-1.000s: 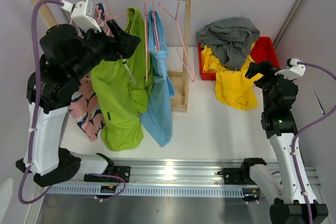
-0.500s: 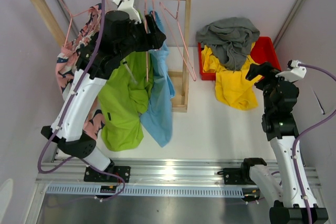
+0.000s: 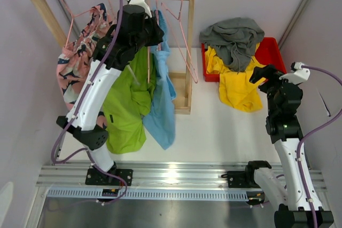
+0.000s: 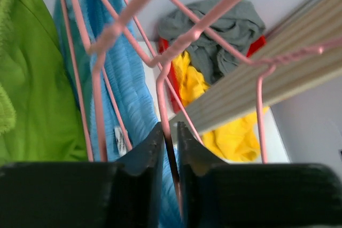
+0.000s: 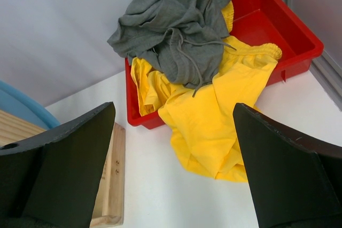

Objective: Remove the shorts from the hanger

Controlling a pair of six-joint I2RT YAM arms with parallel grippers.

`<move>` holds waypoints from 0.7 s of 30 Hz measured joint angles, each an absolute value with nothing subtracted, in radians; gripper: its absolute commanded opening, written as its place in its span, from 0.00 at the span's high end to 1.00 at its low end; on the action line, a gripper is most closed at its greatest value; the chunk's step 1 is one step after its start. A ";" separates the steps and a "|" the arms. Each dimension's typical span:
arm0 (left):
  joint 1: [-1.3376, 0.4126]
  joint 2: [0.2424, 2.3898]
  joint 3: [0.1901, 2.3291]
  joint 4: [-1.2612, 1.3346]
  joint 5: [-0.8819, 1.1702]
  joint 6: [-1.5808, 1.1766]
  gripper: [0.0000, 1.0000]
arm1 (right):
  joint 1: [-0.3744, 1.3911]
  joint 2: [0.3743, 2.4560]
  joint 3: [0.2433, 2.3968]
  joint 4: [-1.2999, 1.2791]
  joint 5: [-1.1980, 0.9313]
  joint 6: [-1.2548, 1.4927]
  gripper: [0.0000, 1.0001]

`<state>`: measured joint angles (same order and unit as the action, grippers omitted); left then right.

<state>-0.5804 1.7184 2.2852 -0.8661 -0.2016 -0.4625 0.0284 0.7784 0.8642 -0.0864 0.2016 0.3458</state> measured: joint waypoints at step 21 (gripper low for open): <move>-0.625 1.642 2.439 -1.053 -0.235 -0.367 1.00 | 0.028 0.778 0.864 -0.077 0.187 0.348 0.00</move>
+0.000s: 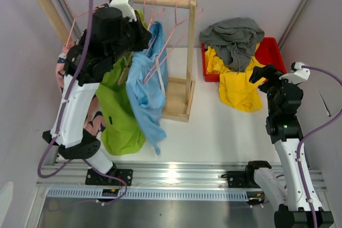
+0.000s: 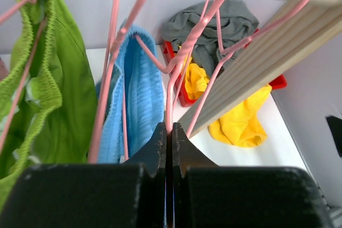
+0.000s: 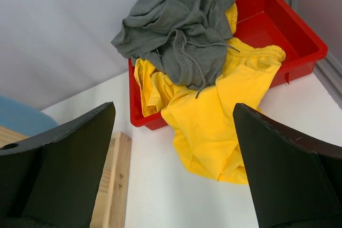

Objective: Remove the shorts from the hanger

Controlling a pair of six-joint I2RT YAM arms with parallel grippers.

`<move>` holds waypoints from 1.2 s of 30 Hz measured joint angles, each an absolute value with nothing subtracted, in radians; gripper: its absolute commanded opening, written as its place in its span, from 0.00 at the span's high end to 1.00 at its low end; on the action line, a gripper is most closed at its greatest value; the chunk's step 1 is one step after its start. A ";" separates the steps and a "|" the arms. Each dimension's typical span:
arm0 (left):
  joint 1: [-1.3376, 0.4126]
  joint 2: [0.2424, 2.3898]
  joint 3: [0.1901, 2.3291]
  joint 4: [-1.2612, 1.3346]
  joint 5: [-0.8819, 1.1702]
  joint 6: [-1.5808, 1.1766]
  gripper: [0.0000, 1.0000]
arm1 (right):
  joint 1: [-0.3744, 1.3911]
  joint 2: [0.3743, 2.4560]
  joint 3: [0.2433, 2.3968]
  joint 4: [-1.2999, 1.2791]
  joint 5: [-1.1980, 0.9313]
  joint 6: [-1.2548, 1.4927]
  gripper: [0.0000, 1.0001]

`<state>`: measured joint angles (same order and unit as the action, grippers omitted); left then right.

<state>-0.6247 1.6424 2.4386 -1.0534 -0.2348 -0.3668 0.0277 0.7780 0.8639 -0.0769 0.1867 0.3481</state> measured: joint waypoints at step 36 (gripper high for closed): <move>-0.652 0.711 1.540 -1.096 0.069 -0.361 1.00 | 0.065 0.638 0.864 -0.034 -0.307 0.378 0.01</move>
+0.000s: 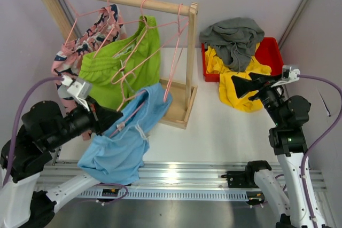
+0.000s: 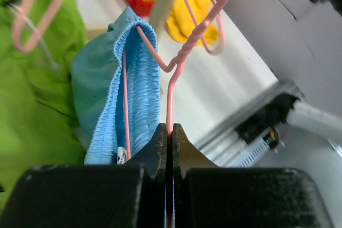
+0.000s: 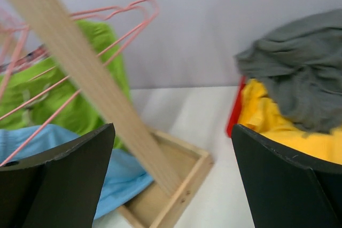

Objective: Remove the shorts from the hanger

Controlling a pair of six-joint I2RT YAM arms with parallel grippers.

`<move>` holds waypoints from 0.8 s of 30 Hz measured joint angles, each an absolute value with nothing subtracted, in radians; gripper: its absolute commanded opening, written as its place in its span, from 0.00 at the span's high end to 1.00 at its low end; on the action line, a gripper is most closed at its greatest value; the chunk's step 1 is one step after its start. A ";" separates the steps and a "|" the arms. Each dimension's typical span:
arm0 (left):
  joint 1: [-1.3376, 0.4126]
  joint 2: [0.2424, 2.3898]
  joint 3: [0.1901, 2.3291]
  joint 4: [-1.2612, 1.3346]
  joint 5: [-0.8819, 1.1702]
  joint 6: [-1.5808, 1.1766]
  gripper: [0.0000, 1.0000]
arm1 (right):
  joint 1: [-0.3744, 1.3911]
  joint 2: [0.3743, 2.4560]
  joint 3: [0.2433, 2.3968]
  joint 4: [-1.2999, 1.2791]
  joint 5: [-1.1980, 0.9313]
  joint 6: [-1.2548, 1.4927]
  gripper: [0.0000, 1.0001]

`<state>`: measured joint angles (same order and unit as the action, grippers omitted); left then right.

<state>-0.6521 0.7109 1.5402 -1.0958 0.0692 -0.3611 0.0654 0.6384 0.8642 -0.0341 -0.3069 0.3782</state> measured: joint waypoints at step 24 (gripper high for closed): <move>-0.687 0.775 1.739 -0.998 0.535 -0.366 1.00 | 0.490 0.825 0.976 -0.158 -0.449 0.272 0.00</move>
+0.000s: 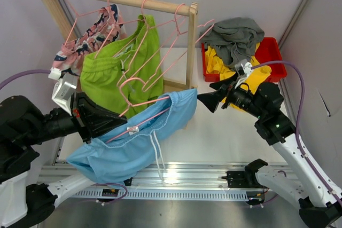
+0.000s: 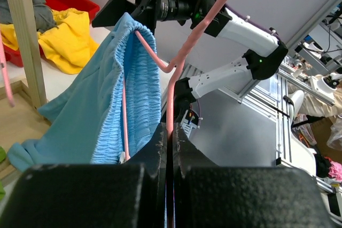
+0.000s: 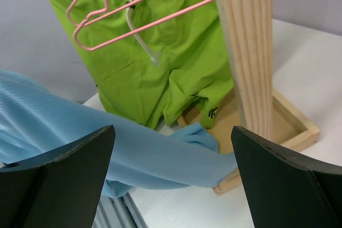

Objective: Remove the shorts from the hanger

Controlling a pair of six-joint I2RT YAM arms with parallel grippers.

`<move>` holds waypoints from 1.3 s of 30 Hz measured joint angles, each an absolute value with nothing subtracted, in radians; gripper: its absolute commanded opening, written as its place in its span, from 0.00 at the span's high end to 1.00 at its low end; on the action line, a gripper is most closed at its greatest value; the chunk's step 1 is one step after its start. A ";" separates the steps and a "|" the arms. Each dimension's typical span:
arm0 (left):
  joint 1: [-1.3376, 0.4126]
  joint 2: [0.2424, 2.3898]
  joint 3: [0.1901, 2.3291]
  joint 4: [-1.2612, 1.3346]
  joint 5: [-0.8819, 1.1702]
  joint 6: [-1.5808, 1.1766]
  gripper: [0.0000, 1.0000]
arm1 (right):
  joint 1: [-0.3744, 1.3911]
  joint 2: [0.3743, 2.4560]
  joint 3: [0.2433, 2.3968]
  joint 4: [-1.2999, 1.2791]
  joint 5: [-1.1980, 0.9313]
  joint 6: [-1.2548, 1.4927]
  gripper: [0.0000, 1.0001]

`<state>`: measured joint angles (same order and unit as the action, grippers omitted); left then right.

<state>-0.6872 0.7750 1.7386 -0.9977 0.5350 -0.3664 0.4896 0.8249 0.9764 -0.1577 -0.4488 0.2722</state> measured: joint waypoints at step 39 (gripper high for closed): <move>-0.689 0.907 1.817 -1.002 0.457 -0.356 1.00 | 0.585 0.991 0.999 0.084 -0.490 0.319 1.00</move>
